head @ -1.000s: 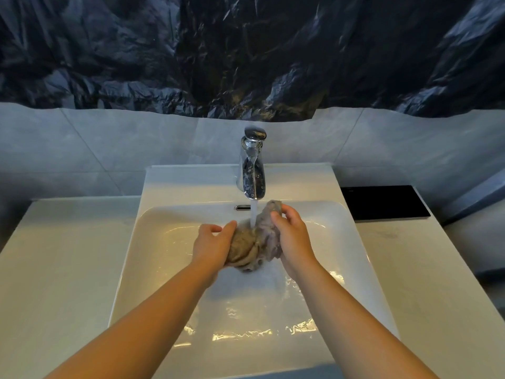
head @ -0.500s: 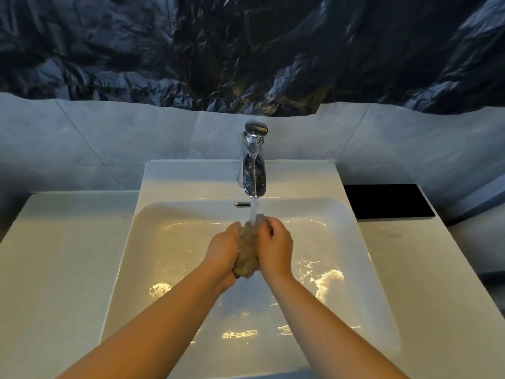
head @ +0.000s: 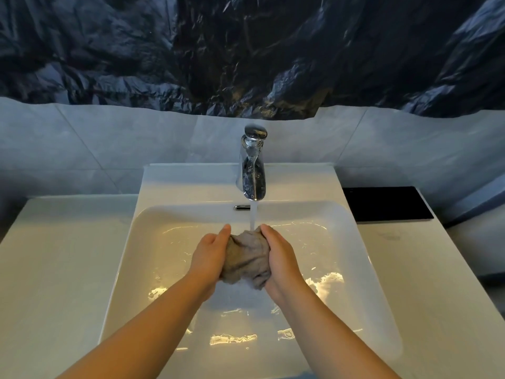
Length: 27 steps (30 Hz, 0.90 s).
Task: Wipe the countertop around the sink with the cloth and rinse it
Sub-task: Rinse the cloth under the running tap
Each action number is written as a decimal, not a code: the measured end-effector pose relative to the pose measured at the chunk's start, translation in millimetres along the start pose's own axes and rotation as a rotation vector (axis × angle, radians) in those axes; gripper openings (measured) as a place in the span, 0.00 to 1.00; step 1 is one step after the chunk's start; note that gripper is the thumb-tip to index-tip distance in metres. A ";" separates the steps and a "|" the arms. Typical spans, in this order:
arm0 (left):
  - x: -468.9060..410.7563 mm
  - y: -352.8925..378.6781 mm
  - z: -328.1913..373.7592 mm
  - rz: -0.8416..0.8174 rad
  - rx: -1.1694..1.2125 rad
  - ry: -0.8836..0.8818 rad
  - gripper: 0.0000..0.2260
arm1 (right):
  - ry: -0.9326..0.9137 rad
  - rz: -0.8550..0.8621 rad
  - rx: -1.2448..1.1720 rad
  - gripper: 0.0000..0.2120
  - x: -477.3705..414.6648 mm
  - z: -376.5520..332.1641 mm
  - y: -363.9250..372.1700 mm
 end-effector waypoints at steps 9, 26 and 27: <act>17.9 24.9 6.4 -0.039 -0.074 0.069 0.20 | -0.719 0.314 0.446 0.10 16.5 -16.5 12.1; 22.2 -50.5 21.8 0.075 -0.429 0.365 0.08 | -0.939 0.275 0.905 0.19 55.5 -130.8 -2.7; 23.8 -52.3 21.6 0.077 -0.433 0.367 0.07 | -1.021 0.253 0.922 0.22 63.4 -143.0 11.2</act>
Point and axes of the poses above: each hand's wrist, its own x-axis away from the middle knuckle, its own y-axis out of the palm, z = x × y, the point moved 5 cm from there along -x, towards the middle knuckle, and after that the axes turned 2 degrees about -x, right-handed, at the moved point
